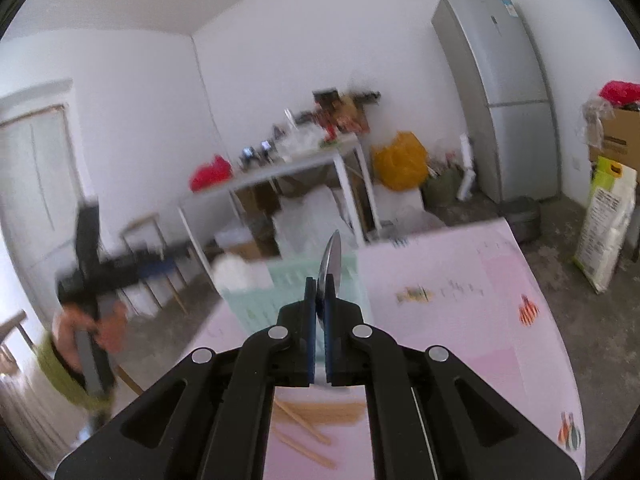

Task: Organize utensils
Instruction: 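Carry the white spoon into the mint-green basket and open the left gripper, then move both grippers back toward the loose wooden chopsticks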

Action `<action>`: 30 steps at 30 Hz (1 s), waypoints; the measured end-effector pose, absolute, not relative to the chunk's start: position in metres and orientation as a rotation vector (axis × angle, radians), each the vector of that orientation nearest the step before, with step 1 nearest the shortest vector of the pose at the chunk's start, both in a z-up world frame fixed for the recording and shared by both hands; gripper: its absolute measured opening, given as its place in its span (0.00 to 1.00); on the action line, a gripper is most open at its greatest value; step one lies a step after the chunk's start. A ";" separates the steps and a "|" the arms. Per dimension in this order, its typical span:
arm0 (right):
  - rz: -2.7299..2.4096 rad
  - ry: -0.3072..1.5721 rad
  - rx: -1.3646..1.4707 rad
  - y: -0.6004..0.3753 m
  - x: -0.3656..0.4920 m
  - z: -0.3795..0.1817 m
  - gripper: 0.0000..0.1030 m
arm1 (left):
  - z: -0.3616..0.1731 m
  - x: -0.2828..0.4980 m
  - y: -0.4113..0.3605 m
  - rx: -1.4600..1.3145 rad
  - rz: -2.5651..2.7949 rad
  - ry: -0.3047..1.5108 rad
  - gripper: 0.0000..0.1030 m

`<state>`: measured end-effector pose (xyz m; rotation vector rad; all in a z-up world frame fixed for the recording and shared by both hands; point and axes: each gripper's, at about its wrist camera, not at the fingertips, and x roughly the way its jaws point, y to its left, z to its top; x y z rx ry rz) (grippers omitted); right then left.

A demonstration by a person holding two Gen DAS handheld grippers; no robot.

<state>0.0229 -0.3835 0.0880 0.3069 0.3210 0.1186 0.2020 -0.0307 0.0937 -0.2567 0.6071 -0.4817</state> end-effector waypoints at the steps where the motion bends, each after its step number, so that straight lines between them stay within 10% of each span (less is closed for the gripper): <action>1: 0.134 0.298 0.314 -0.385 0.024 0.096 0.03 | 0.089 0.199 -0.023 -0.280 -0.471 0.615 0.71; 12: 0.309 0.120 0.356 -0.382 0.070 0.171 0.03 | 0.008 0.165 0.035 -0.393 -0.305 0.772 0.81; 30: 0.180 0.494 0.331 -0.369 0.169 0.061 0.08 | -0.014 0.159 0.031 -0.316 -0.342 0.816 0.92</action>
